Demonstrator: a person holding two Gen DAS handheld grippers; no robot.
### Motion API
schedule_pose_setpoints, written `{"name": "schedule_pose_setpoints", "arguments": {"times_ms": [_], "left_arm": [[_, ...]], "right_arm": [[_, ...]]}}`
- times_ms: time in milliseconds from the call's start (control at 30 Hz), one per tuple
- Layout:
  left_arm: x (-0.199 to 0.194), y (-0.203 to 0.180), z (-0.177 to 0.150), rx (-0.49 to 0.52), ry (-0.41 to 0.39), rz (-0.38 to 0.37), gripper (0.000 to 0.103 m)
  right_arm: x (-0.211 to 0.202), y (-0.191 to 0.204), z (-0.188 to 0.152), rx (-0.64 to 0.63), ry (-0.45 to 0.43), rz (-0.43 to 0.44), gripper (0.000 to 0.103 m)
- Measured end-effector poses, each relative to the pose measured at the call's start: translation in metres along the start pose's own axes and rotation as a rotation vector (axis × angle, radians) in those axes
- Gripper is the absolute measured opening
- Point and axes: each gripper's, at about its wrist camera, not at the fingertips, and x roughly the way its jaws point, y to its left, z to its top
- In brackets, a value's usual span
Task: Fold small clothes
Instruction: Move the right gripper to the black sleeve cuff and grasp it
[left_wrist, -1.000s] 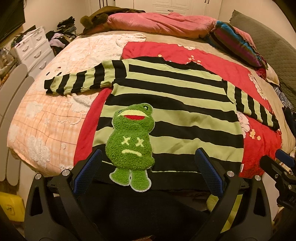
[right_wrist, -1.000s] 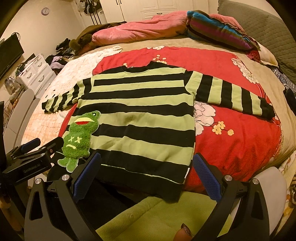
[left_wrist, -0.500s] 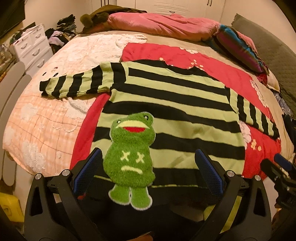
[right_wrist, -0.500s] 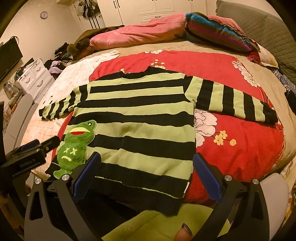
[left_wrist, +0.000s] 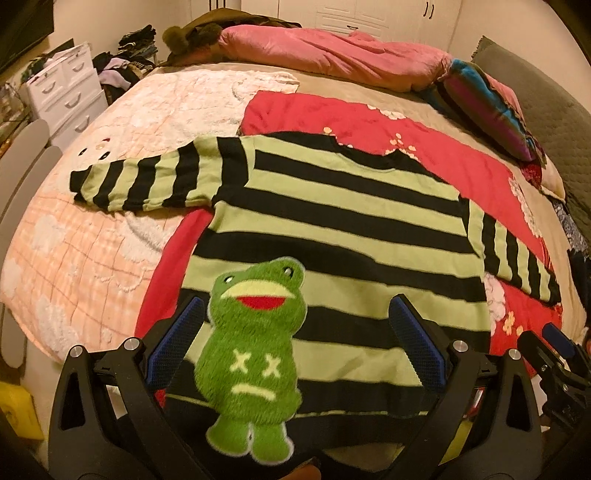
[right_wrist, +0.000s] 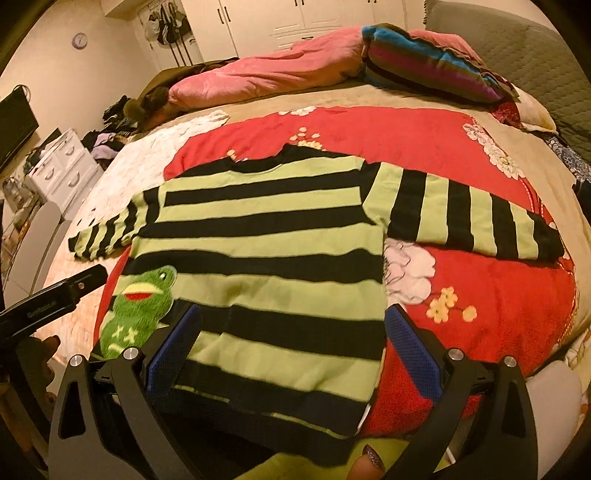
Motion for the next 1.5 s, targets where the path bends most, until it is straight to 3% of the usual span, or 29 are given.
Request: {"name": "schedule_pose_setpoints", "arguments": {"times_ms": [600,800,1100,1500], "left_arm": [[0.040,-0.015,0.050,-0.043,-0.023,0.026,0.094],[0.054,-0.024,0.064,-0.041,-0.030,0.040,0.094],[0.085,-0.037,0.078,-0.033,-0.011,0.052,0.094],[0.122,-0.060,0.084,0.028,0.006,0.061,0.094]], "right_arm": [[0.041,-0.022,0.068,0.038,-0.082,-0.033,0.099],[0.060,-0.037,0.084,0.039,-0.096,-0.090,0.099],[0.078,-0.069,0.098,0.084,-0.101,-0.133,0.099],[0.077,-0.141,0.108,0.191,-0.145,-0.247,0.099]]}}
